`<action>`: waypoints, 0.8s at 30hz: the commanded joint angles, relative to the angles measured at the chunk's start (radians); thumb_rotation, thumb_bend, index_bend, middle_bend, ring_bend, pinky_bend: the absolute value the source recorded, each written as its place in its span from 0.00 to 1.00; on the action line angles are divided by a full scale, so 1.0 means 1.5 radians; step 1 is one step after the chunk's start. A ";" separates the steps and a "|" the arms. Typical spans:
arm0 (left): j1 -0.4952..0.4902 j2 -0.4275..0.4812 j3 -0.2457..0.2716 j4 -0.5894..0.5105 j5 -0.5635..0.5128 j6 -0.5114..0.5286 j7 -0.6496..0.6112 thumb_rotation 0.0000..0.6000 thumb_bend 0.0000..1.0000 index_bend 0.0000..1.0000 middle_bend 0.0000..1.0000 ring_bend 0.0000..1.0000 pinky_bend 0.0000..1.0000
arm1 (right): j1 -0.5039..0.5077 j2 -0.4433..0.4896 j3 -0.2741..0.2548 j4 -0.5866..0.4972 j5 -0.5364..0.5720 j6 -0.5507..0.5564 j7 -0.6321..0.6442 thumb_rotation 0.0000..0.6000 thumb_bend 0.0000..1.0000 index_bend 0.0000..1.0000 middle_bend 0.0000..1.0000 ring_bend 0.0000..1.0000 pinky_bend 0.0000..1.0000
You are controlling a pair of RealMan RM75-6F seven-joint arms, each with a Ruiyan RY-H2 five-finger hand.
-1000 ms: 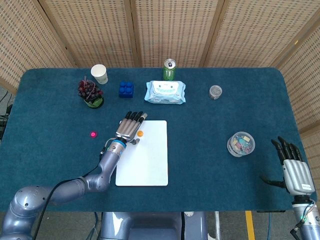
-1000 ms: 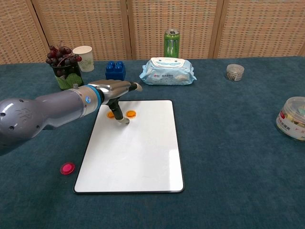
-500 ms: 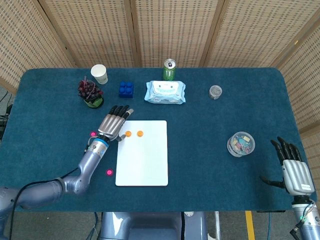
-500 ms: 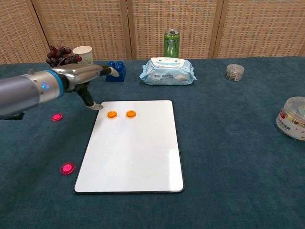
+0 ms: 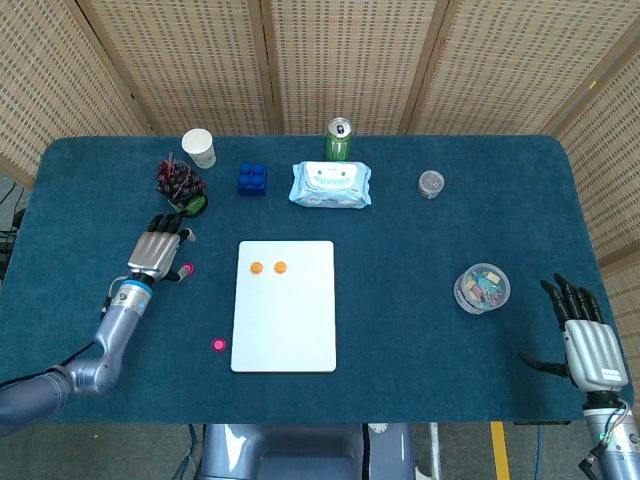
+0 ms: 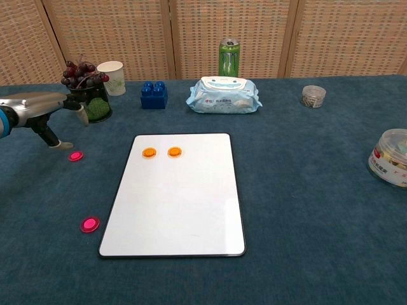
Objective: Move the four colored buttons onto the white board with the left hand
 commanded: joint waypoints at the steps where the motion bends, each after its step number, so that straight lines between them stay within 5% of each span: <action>1: 0.013 -0.005 0.009 0.020 0.017 -0.010 -0.024 1.00 0.31 0.33 0.00 0.00 0.00 | 0.000 0.000 0.000 0.000 0.000 0.000 0.000 1.00 0.05 0.01 0.00 0.00 0.00; 5: 0.022 -0.019 0.018 0.054 0.041 -0.018 -0.051 1.00 0.32 0.34 0.00 0.00 0.00 | 0.000 0.001 0.000 0.000 0.000 -0.002 0.002 1.00 0.05 0.01 0.00 0.00 0.00; 6: 0.024 -0.023 0.018 0.062 0.045 -0.022 -0.058 1.00 0.32 0.34 0.00 0.00 0.00 | -0.019 0.012 -0.017 0.004 -0.058 0.046 0.008 1.00 0.05 0.01 0.00 0.00 0.00; 8: 0.025 -0.033 0.018 0.081 0.052 -0.029 -0.068 1.00 0.32 0.34 0.00 0.00 0.00 | -0.011 -0.022 -0.014 0.077 -0.062 0.041 0.050 1.00 0.05 0.01 0.00 0.00 0.00; 24: 0.025 -0.075 0.009 0.140 0.086 -0.053 -0.091 1.00 0.33 0.39 0.00 0.00 0.00 | -0.012 -0.013 -0.012 0.040 -0.030 0.018 0.029 1.00 0.05 0.01 0.00 0.00 0.00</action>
